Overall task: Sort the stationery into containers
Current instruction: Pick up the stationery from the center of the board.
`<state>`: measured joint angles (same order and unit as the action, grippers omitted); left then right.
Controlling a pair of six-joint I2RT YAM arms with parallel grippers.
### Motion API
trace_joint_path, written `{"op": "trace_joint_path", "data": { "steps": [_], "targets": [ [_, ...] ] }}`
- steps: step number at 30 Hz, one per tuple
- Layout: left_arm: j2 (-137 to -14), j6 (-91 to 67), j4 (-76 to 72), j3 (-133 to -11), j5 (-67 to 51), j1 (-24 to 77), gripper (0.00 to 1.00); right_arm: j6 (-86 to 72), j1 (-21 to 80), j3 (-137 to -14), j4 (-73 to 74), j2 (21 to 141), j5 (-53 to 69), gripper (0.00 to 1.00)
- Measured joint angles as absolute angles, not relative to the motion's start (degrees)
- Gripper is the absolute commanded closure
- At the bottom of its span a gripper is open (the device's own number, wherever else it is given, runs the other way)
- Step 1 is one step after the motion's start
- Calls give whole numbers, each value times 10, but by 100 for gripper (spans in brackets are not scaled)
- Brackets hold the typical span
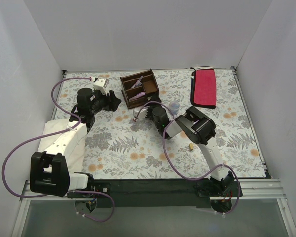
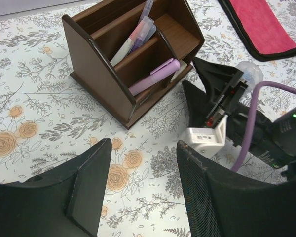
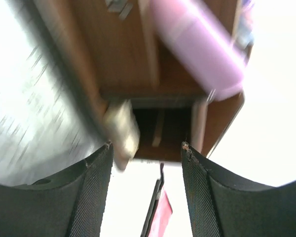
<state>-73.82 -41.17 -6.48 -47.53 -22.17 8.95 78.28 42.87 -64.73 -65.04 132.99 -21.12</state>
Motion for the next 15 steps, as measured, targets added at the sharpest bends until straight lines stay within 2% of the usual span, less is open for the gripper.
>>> {"op": "trace_joint_path", "data": {
  "steps": [6, 15],
  "targets": [
    [-738, -418, -65, -475, -228, 90, 47, 770, 434, -516, -644, 1252, -225, 38],
    [-736, -424, -78, -475, -236, 90, 46, 739, 446, -413, -636, 1154, -247, 40]
  ]
}}
